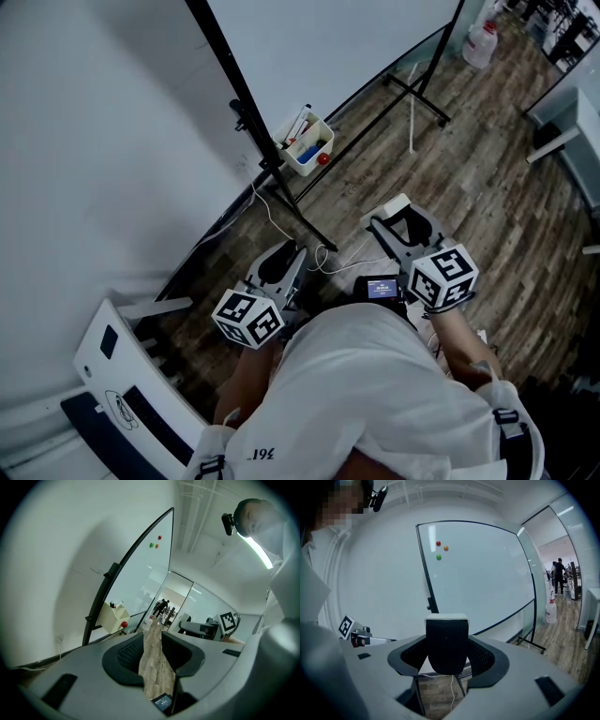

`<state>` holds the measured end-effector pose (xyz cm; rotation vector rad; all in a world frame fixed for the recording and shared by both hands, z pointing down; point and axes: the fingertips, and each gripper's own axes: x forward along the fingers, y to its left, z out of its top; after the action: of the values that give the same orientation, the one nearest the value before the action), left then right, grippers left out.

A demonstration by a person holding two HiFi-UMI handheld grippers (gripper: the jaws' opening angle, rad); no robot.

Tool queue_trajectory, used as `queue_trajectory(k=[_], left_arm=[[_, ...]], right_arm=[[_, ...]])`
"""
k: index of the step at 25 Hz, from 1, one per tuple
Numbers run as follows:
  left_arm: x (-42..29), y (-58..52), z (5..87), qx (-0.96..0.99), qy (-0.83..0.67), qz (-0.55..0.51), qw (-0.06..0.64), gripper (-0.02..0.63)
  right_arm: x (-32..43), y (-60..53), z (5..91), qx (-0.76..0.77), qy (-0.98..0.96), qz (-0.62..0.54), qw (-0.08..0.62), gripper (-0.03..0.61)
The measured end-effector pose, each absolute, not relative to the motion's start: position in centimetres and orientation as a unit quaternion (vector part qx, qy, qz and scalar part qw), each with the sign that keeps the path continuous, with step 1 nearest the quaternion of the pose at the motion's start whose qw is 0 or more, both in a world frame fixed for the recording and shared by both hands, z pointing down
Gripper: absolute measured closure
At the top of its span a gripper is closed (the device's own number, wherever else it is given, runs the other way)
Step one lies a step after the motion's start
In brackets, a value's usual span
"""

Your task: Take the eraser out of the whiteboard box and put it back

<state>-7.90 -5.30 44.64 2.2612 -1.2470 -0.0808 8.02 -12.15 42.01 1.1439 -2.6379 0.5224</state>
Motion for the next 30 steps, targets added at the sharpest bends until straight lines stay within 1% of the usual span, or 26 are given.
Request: queue_trajectory(k=[13,30], left_arm=[[-8.4,-7.7,43.1,0.853,-0.465,-0.023,0.235,0.486],[-10.3,-13.0,41.4,0.859,-0.474,-0.011,0.192,0.486]], right_arm=[[7.4,-14.5,39.6,0.391,-0.905,0.145,0.088,0.310],[4.0,-18.9,37.2,0.376,-0.916,0.102,0.093,0.310]])
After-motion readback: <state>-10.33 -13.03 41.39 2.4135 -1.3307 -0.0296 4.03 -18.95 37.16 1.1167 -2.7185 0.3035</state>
